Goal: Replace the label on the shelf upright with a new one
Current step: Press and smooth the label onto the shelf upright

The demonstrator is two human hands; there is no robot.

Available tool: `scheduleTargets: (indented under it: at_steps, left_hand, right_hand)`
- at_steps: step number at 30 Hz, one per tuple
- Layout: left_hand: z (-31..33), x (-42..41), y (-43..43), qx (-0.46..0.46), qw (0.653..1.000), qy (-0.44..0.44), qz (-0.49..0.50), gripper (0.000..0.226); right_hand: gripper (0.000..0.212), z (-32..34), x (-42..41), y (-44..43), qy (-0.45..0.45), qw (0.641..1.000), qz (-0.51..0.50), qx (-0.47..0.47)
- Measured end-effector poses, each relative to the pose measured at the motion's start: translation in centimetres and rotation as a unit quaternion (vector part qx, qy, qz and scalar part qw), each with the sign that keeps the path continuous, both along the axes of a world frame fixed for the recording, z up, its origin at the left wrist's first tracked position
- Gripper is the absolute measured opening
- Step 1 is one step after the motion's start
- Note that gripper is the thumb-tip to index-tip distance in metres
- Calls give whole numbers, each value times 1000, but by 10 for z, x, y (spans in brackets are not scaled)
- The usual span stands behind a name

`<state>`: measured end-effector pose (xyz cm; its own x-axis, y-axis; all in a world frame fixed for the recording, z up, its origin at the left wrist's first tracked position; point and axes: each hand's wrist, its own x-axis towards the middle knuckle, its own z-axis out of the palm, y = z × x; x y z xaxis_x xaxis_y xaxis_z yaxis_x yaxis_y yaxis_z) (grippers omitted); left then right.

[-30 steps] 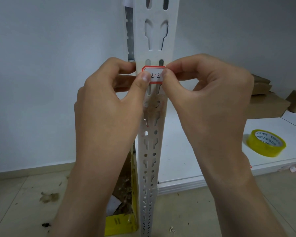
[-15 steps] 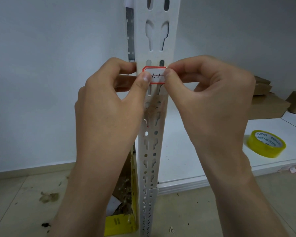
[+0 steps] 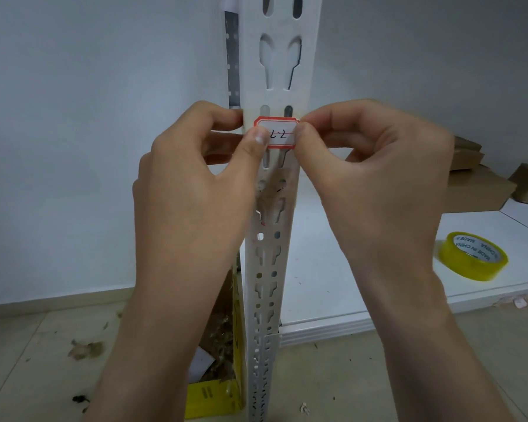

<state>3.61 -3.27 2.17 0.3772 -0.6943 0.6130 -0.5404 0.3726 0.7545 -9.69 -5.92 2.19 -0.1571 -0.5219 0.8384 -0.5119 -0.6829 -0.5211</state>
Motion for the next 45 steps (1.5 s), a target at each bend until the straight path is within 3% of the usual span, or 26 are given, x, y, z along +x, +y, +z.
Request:
scheduleTargets:
  at_steps: [8,12,23,30,37,41,45]
  left_hand:
    - [-1,-2,0,-2,1000,2,2,22]
    - [-1,-1,0,-1,1000,-3,3,23]
    - [-2,-2,0,-6,1000,-1,4,21]
    - [-1,-1,0,-3,1000,3,-4,23]
    - [-2,-1,0,-3,1000,7,-5,17]
    - [-2,-2,0,-3,1000,4,-3,17]
    - [-1,-2,1,-2,1000,1,-1,19]
  right_hand:
    - [6,-2,1,-1,16,1000,-20,-15]
    - [6,2,-4,1,-10,999,31,28]
    - [6,-3,2,-1,8,1000,-24,-18]
    - [2,1,-1,1,-20,1000,9,20]
    - [6,-3,3,-1,3,1000,-26,-16]
    - [4,0,-1,1,28,999,-13,18]
    - [1,0,-1,1,-8,1000,3,15]
